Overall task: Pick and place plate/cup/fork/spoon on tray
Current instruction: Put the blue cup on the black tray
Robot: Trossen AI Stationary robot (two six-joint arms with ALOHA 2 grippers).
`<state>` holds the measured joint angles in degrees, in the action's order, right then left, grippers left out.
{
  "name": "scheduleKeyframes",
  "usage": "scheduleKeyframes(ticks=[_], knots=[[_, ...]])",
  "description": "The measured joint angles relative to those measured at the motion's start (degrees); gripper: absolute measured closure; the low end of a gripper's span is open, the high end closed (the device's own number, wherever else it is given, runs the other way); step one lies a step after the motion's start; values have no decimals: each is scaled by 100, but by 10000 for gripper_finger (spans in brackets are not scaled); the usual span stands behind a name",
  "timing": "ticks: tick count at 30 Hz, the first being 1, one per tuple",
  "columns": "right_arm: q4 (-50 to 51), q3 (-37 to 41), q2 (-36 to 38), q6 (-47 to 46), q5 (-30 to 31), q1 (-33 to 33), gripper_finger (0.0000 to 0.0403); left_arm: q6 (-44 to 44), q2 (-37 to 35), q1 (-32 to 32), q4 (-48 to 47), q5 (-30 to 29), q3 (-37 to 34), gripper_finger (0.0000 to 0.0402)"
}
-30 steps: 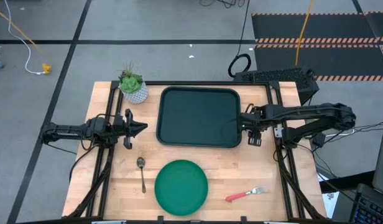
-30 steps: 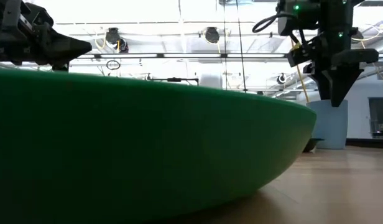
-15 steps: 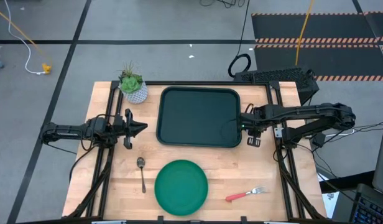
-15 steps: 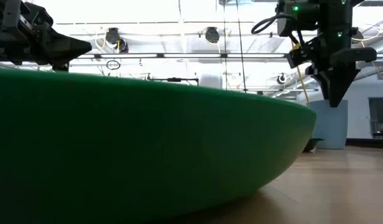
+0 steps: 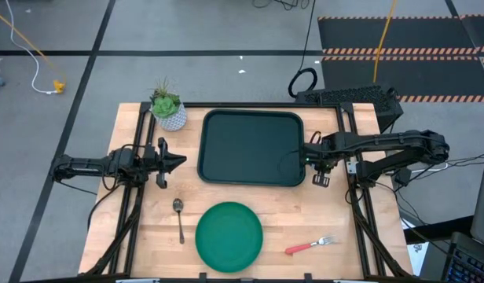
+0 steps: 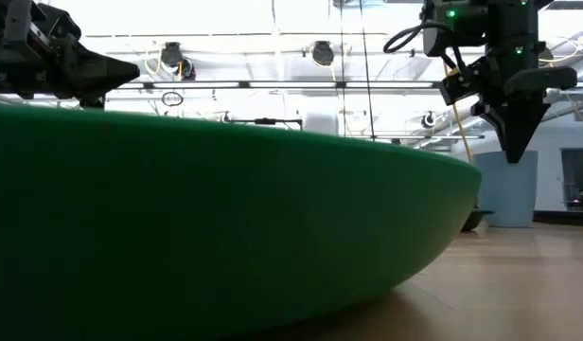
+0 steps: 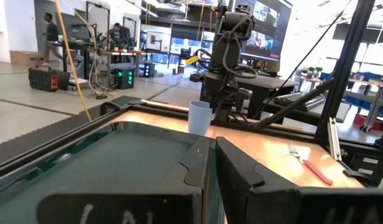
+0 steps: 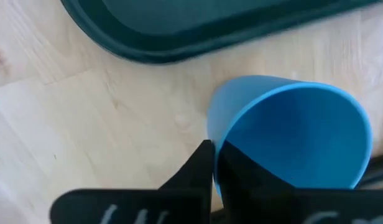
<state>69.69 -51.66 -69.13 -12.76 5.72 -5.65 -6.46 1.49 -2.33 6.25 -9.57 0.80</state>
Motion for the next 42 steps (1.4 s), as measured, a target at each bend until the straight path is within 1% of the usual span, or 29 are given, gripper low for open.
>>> scheduleKeyframes(ticks=[8, 11, 22, 25, 28, 37, 42], knots=[[527, -423, 1, -303, 30, 7, 401, 2, 0, 0, 1, -1, 0, 371], [659, -679, 1, -308, 140, 9, 402, 11, -1, 0, -1, -1, 0, 371], [1370, -2048, -31, -300, 363, 11, 402, 33, -1, 0, 1, -1, 0, 371], [1731, -2515, -200, -303, 503, 13, 402, 32, 0, 0, 1, -3, 0, 371], [2047, -2990, -470, -243, 514, 13, 402, 31, -1, 0, 2, -7, 0, 371], [2030, -4235, -1380, 496, 478, 3, 403, 169, -1, 1, 14, -10, 0, 371], [2031, -4865, -1806, 924, 486, -131, 403, 176, 1, 0, 48, -39, 2, 371]])
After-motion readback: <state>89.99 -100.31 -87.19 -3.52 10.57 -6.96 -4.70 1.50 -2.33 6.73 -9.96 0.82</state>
